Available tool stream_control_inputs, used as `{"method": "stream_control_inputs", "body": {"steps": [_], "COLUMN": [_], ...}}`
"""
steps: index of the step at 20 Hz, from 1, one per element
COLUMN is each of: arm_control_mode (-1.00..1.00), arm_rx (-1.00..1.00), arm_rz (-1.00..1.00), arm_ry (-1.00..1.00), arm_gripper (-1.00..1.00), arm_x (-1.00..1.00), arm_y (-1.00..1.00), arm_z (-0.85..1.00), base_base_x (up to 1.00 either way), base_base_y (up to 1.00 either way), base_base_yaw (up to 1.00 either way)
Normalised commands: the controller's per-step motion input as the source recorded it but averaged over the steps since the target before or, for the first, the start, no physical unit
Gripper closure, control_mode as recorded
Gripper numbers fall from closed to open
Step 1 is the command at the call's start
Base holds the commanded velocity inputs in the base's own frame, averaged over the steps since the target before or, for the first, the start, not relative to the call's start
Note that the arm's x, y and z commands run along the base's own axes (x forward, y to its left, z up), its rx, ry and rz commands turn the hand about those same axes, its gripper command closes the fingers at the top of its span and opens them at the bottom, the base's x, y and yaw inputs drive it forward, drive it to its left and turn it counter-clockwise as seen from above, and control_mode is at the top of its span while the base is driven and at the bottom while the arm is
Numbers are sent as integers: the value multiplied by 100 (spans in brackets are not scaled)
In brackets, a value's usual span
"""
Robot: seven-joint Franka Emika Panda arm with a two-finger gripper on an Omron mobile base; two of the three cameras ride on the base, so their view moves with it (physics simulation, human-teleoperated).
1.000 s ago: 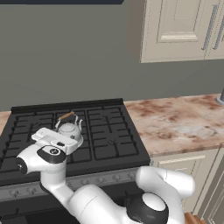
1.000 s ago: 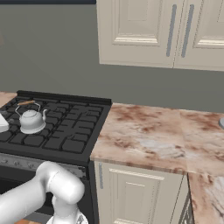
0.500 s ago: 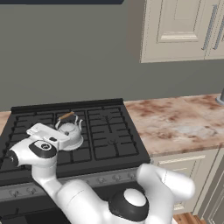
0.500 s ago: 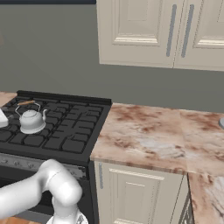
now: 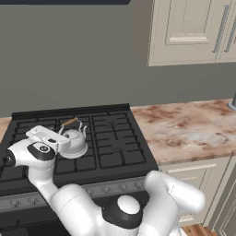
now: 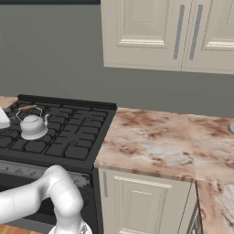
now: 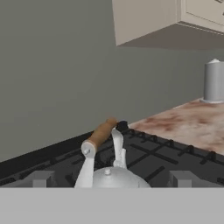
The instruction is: The kettle is done boiling. Turn off the stove, then wait for 300 timesteps before moving the kettle to the dining table.
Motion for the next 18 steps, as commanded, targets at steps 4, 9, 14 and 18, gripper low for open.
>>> {"method": "stream_control_inputs", "body": {"steps": [4, 9, 14, 18], "arm_control_mode": [-100, -100, -100, -100], "arm_rx": [0, 0, 0, 0], "arm_rz": [0, 0, 0, 0], "arm_ry": [3, 3, 4, 3], "arm_gripper": [-100, -100, -100, -100], "arm_x": [23, 20, 21, 22], "arm_y": [4, 2, 0, 0], "arm_z": [-7, -14, -13, -9], "base_base_x": [0, 0, 0, 0], "base_base_y": [0, 0, 0, 0], "base_base_yaw": [0, 0, 0, 0]}}
